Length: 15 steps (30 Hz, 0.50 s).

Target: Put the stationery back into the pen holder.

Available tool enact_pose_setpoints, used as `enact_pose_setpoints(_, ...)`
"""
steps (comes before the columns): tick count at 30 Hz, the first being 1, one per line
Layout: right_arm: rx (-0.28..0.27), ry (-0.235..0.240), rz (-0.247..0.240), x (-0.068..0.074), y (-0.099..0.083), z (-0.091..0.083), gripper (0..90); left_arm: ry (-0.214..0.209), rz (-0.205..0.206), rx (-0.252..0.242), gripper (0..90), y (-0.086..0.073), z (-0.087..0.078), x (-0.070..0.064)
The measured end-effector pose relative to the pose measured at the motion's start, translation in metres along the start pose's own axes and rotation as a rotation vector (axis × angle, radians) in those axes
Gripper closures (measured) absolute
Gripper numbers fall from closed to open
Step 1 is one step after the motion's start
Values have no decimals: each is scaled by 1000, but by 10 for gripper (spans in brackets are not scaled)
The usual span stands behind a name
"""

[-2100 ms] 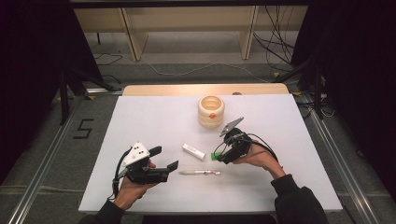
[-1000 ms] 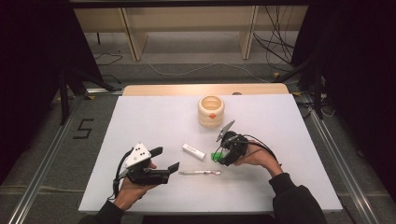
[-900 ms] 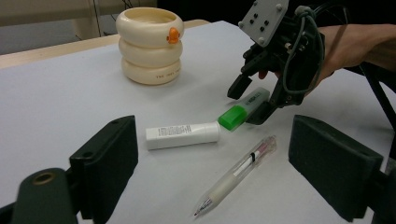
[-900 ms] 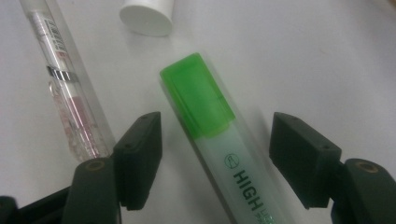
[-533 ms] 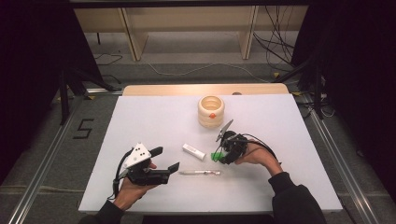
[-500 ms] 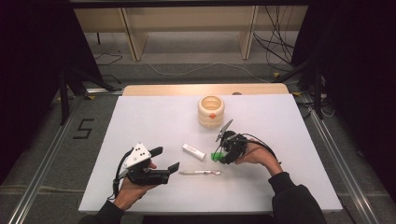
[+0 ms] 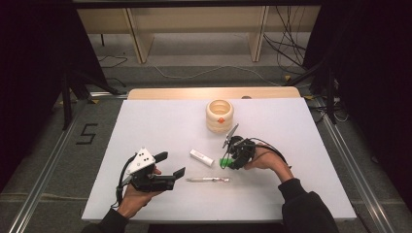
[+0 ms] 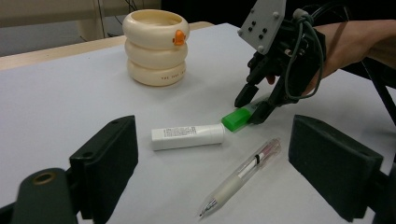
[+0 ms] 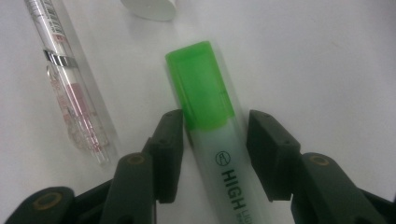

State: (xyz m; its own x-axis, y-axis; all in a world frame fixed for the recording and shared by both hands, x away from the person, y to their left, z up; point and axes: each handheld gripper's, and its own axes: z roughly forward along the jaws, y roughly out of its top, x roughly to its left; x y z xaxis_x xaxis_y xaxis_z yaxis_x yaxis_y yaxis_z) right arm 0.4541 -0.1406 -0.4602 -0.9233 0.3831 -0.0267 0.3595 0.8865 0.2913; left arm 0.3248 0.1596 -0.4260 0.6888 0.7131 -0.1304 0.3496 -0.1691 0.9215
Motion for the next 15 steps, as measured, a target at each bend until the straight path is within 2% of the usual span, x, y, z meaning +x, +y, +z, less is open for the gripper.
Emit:
enact_pose_setpoints(6,31,-1,-30,3,4,0,631,-1,1,0,153,0,1,0)
enact_pose_setpoints(11,62,-19,-34,8,9,0,665,-1,0,0,153,0,1,0)
enact_pose_setpoints(15,63,-23,-31,8,9,0,670,-3,-1,0,153,-1,1,-1)
